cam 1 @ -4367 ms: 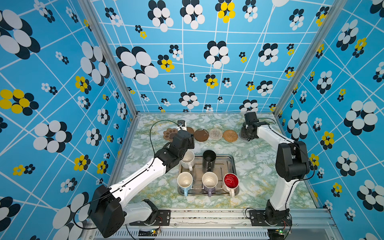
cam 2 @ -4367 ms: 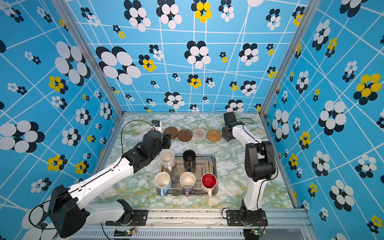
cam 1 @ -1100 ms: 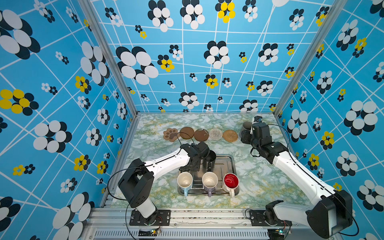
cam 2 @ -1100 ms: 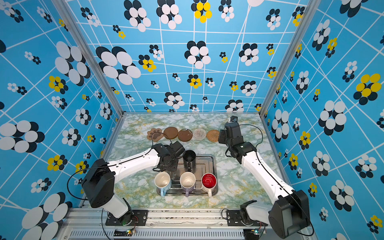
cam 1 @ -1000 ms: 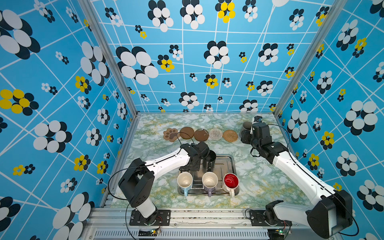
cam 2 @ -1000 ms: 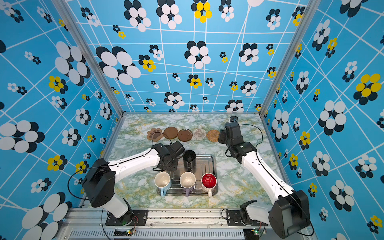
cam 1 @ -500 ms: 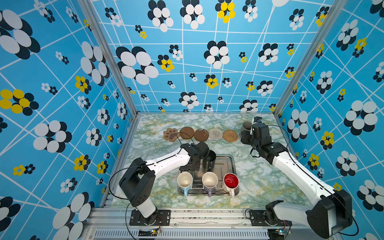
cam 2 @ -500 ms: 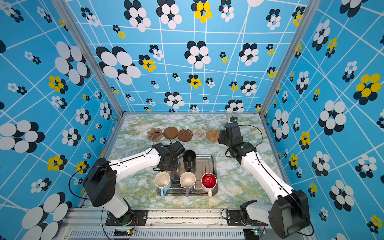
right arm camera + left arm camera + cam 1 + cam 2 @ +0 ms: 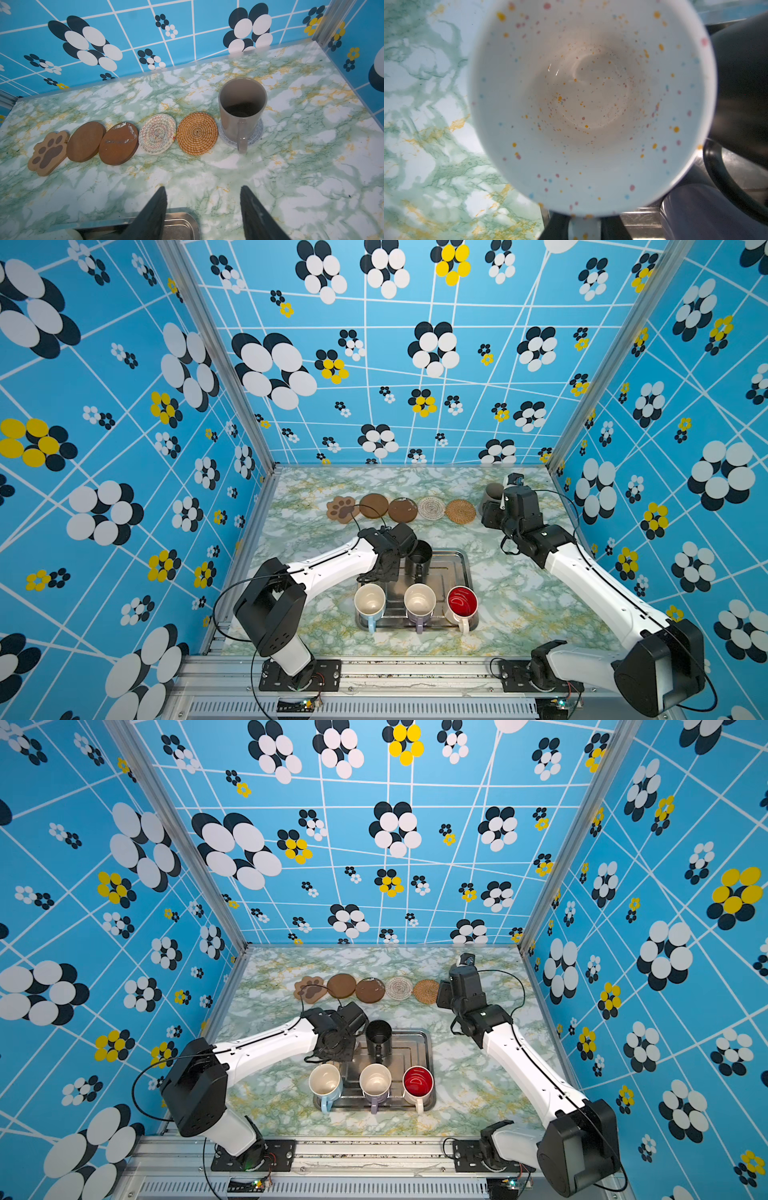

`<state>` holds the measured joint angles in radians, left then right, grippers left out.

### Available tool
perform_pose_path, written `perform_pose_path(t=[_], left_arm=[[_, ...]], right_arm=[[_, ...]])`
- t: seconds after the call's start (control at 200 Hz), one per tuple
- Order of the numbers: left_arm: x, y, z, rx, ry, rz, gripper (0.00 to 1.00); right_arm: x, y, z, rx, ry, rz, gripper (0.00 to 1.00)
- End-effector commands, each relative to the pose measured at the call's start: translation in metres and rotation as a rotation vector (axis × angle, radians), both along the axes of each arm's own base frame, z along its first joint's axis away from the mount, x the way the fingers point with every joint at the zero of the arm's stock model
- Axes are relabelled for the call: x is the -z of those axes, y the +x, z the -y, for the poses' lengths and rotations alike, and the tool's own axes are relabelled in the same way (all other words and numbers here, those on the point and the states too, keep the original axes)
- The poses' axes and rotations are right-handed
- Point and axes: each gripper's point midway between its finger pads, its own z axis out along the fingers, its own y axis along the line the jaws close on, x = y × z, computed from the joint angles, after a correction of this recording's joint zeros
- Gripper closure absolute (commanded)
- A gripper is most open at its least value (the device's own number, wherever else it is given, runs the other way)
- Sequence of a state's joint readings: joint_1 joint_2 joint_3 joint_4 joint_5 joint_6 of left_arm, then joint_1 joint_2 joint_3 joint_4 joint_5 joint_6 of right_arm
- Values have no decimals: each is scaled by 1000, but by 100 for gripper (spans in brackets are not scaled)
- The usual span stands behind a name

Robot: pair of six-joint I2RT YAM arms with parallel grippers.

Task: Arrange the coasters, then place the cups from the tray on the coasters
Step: 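Grasp the white speckled mug by its handle with the left gripper and lift it, then carry the white speckled mug with the left gripper toward the paw coaster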

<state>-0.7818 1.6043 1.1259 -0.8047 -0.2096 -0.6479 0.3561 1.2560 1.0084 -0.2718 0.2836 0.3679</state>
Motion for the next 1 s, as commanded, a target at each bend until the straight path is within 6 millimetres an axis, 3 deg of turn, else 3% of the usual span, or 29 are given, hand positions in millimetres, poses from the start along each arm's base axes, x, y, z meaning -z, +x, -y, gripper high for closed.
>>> perform_pose_path(t=[0.0,0.59,0.995], left_arm=[[-28,22,-3,-60,-67,146,100],[-77,47,-16,-91,-131,316,100],[-122,93,-40,-138,-179,482,100]], right_arm=[[1,2,1,14,-7,7,41],[3,3,1,13,-8,2,41],[7,6,0,12,-21,-12,41]])
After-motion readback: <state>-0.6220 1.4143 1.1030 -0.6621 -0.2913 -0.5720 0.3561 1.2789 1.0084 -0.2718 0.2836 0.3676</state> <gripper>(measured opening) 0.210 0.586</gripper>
